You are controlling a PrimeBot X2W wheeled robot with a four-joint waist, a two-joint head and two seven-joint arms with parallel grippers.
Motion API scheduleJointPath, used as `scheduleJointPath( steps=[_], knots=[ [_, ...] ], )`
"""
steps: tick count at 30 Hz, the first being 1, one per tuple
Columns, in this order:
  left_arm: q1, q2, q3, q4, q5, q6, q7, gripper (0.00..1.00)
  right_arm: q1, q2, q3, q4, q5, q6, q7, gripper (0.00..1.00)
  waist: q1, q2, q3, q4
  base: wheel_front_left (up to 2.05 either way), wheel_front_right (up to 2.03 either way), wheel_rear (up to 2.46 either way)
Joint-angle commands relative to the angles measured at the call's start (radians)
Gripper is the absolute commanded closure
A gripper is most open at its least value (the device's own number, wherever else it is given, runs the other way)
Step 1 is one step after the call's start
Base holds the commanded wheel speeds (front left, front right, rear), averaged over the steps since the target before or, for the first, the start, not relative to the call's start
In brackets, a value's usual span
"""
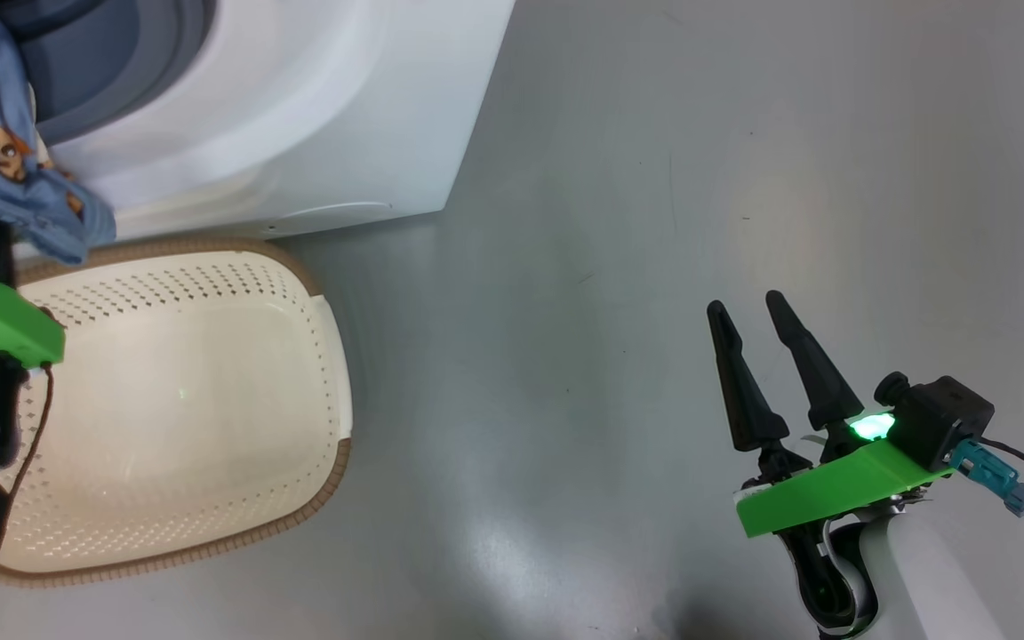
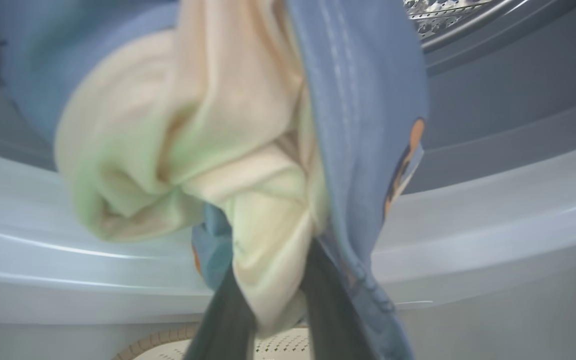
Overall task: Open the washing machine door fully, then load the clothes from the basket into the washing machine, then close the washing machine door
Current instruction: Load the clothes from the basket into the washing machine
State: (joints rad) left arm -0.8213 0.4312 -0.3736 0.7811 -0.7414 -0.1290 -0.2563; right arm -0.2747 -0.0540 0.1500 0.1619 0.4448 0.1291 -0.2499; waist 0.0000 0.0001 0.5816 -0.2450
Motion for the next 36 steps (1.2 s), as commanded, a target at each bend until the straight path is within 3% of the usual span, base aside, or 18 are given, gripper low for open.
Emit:
scheduleJointPath(
  steps=[1, 7, 16, 22, 36],
  knots=[
    [-0.032, 0.051, 0.02, -0.016, -0.018, -0.002, -0.006, 1.0, 0.002, 0.004, 0.019, -0.025, 0.015, 0.002, -0.012, 0.0, 0.0, -0.0001, -0.001, 0.001, 0.0, 0.0, 0.0],
    [-0.027, 0.054, 0.021, -0.051, -0.025, -0.002, -0.006, 1.0, 0.004, 0.004, 0.012, -0.028, 0.023, 0.002, -0.012, 0.0, 0.0, -0.0001, -0.002, 0.011, 0.0, 0.0, 0.0],
    [0.018, 0.05, 0.157, -0.232, 0.059, -0.002, -0.006, 1.0, -0.003, 0.004, 0.012, -0.031, 0.033, 0.002, -0.012, 0.0, 0.0, -0.0001, 0.007, 0.035, 0.0, 0.0, 0.0],
    [-0.038, 0.071, 0.176, -0.284, 0.101, -0.002, -0.006, 1.0, -0.015, 0.004, 0.021, -0.027, 0.039, 0.002, -0.012, 0.0, 0.0, -0.0001, 0.012, 0.03, 0.0, 0.0, 0.0],
    [-0.393, 0.157, -0.021, 0.028, 0.067, -0.002, 0.014, 1.0, -0.022, 0.004, 0.066, -0.031, 0.082, 0.002, -0.012, 0.0, 0.0, -0.0001, 0.042, -0.048, 0.0, 0.0, 0.0]
  ],
)
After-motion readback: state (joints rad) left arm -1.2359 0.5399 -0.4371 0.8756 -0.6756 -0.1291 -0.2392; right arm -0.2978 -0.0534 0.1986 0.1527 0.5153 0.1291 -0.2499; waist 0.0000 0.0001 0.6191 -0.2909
